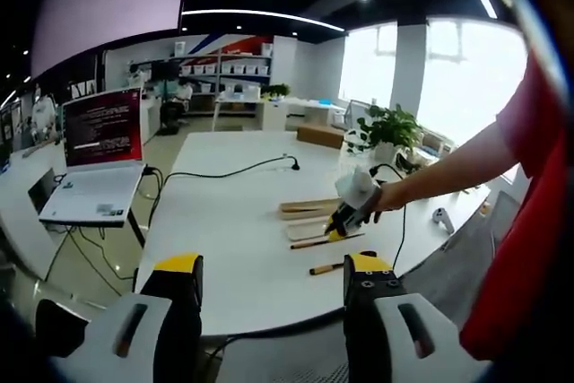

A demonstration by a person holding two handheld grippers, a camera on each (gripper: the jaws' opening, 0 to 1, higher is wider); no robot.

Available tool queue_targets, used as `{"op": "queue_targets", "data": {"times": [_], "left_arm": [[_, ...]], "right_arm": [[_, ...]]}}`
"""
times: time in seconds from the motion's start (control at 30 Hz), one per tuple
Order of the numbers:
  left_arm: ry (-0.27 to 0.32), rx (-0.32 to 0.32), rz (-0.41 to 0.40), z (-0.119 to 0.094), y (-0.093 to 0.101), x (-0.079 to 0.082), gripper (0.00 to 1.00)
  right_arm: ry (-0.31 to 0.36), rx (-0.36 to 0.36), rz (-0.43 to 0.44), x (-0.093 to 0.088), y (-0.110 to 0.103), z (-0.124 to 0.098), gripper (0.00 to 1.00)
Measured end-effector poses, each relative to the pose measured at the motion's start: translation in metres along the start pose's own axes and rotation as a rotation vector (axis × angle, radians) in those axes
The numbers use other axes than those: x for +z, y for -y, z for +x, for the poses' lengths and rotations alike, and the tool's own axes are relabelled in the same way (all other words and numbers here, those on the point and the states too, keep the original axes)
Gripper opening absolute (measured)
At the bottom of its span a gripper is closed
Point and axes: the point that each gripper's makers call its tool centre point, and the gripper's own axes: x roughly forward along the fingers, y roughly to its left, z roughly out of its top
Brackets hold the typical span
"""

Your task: Arrange the utensils inside the cutlery case until each visible utensil rests in its matching compartment.

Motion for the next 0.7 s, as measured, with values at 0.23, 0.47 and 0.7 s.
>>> {"op": "queue_targets", "data": {"times": [0.23, 0.47, 0.7], "left_arm": [[-0.011, 0.001, 0.004, 0.001, 0.000, -0.002, 0.64], [-0.015, 0.005, 0.004, 0.000, 0.000, -0.003, 0.63], [-0.010, 0.023, -0.006, -0.002, -0.004, -0.003, 0.64]], "right_arm": [[-0.006, 0.001, 0.000, 0.000, 0.003, 0.006, 0.10], [-0.004, 0.009, -0.008, 0.004, 0.004, 0.010, 0.09], [-0.016, 0.019, -0.009, 0.003, 0.002, 0.014, 0.09]]}}
